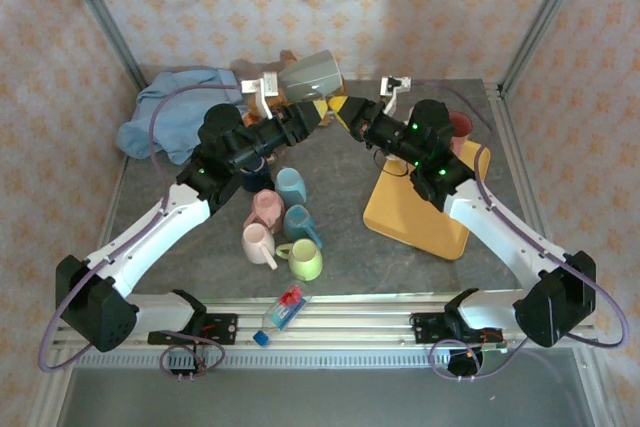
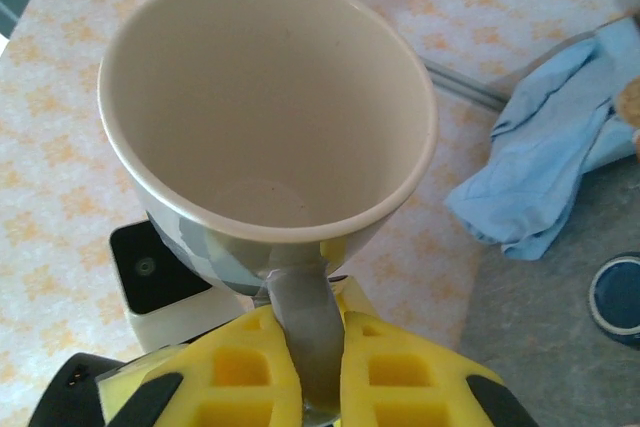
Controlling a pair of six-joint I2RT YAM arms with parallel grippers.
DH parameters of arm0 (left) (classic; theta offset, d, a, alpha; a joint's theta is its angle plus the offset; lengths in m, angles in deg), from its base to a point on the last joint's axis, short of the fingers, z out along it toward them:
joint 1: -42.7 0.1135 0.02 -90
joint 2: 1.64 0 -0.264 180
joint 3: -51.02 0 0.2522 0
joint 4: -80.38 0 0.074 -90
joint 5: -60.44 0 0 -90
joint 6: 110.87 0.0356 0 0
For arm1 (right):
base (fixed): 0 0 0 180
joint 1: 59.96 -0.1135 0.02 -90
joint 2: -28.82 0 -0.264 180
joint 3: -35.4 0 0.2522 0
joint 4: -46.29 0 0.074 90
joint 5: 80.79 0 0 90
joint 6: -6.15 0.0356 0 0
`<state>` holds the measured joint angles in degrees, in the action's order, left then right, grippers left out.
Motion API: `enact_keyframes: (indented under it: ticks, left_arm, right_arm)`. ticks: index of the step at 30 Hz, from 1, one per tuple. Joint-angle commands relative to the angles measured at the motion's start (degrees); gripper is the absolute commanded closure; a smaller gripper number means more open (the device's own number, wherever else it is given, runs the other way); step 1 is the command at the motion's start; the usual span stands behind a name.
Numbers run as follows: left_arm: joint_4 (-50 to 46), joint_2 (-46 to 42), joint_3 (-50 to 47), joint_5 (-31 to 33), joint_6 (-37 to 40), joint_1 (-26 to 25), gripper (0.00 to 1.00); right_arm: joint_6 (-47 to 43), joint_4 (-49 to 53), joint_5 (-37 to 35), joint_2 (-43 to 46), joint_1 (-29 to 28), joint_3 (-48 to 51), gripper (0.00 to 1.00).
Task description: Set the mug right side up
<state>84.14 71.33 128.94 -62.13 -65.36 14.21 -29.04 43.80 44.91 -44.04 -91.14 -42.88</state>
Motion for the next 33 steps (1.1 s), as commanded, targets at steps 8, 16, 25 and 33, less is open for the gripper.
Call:
enact_keyframes:
  ticks: [8, 16, 25, 33]
  left_arm:
    - [-4.11, -0.18, 0.44, -0.17, 2.20, -0.34, 0.39]
    - [-10.15, -2.24, 0.01, -0.57, 5.54, -0.29, 0.36]
    - [-22.41, -3.07, 2.96, -0.21, 13.52, -0.06, 0.36]
    - [-29.69, -1.71, 6.24, 1.25, 20.36, -0.03, 0.37]
  right_arm:
    - [-6.71, 2.18, -5.58, 4.28, 0.57, -2.59, 1.00]
    - [-11.90, 10.86, -9.28, 4.74, 1.81, -3.57, 1.00]
    - [-21.67, 28.78, -17.13, 7.98, 2.70, -6.99, 1.00]
    - [-29.56, 41.26, -26.41, 9.40, 3.12, -8.26, 1.00]
